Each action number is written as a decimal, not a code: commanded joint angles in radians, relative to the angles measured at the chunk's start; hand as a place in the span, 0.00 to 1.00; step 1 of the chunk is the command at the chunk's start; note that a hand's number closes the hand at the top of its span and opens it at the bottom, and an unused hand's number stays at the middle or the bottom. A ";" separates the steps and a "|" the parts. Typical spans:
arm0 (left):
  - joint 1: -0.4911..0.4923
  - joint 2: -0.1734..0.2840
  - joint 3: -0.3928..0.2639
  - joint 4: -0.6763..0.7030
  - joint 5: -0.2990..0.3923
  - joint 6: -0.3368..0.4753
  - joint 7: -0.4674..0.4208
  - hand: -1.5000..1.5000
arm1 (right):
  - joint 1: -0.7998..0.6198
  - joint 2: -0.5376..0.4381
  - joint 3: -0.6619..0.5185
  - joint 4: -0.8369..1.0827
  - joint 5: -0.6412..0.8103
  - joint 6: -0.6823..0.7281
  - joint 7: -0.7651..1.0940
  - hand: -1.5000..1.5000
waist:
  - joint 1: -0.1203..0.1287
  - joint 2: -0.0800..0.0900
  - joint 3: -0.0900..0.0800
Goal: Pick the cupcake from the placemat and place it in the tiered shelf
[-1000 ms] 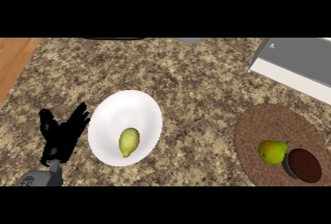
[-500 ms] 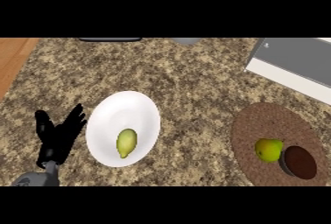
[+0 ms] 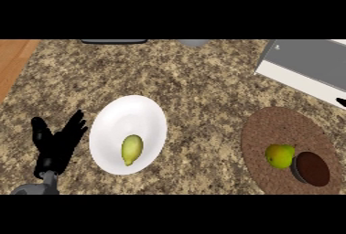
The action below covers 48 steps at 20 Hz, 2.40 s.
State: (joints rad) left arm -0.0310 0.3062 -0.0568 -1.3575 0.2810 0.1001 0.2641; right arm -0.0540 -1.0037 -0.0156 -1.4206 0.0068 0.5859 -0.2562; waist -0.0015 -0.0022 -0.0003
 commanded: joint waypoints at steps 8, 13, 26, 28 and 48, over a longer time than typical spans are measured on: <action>-0.040 -0.070 0.001 0.082 -0.064 0.003 -0.037 0.50 | 0.096 0.077 0.028 -0.153 0.240 -0.015 0.070 0.00 | -0.006 0.002 0.000; -0.074 -0.048 0.047 0.100 -0.059 -0.034 -0.018 0.50 | 0.132 0.166 -0.011 -0.198 0.293 -0.036 0.156 0.00 | -0.005 0.002 0.000; 0.000 -0.048 0.096 -0.051 -0.072 -0.070 0.078 0.50 | 0.154 0.320 -0.038 -0.130 0.562 -0.083 0.052 0.00 | 0.002 0.002 0.001; -0.060 -0.091 0.090 0.077 -0.098 -0.062 0.006 0.50 | 0.097 0.364 0.006 -0.135 0.591 -0.065 0.141 0.00 | 0.002 0.003 0.000; 0.010 -0.124 0.120 -0.013 -0.153 -0.089 0.029 0.50 | 0.050 0.541 -0.042 0.093 0.803 -0.270 -0.059 0.00 | 0.002 0.002 0.000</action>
State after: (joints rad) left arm -0.0471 0.1928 0.0645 -1.3558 0.1403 0.0096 0.2893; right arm -0.0187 -0.5110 -0.0607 -1.3419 0.7895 0.3602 -0.2976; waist -0.0005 -0.0050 -0.0085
